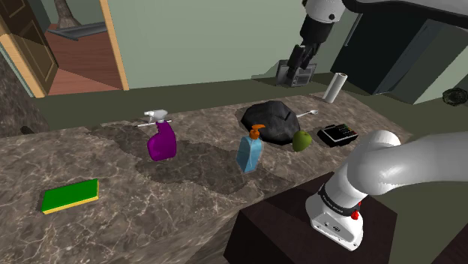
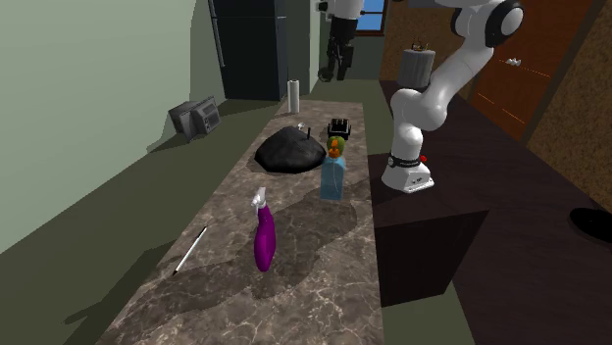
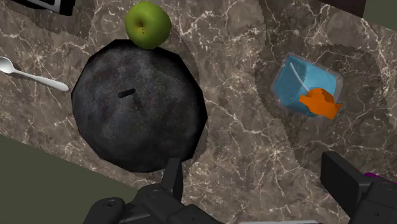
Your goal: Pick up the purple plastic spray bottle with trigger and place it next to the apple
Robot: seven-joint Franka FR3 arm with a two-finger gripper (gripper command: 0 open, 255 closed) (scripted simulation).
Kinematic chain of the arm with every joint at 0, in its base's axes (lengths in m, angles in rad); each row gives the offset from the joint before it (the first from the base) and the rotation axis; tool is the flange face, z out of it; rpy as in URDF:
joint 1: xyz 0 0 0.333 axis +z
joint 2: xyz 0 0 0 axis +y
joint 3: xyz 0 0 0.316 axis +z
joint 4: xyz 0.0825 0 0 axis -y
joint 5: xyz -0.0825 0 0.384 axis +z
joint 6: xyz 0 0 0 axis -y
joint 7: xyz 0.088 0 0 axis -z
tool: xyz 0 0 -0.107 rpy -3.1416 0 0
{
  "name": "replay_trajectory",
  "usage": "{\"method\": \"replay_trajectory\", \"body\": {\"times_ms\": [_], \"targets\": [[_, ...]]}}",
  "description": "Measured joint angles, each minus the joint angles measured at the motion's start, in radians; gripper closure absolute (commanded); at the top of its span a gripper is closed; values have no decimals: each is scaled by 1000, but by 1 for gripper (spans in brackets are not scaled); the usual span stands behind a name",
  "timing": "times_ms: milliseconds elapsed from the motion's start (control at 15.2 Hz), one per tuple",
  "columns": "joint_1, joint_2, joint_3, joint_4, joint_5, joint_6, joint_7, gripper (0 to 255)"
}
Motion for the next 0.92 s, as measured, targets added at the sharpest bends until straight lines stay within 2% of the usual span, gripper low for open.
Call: {"method": "replay_trajectory", "body": {"times_ms": [132,330,924], "targets": [[5,11,1,-1,2,13,-6,0],[29,91,0,22,10,74,-45,0],[111,378,16,124,43,274,-179,0]]}}
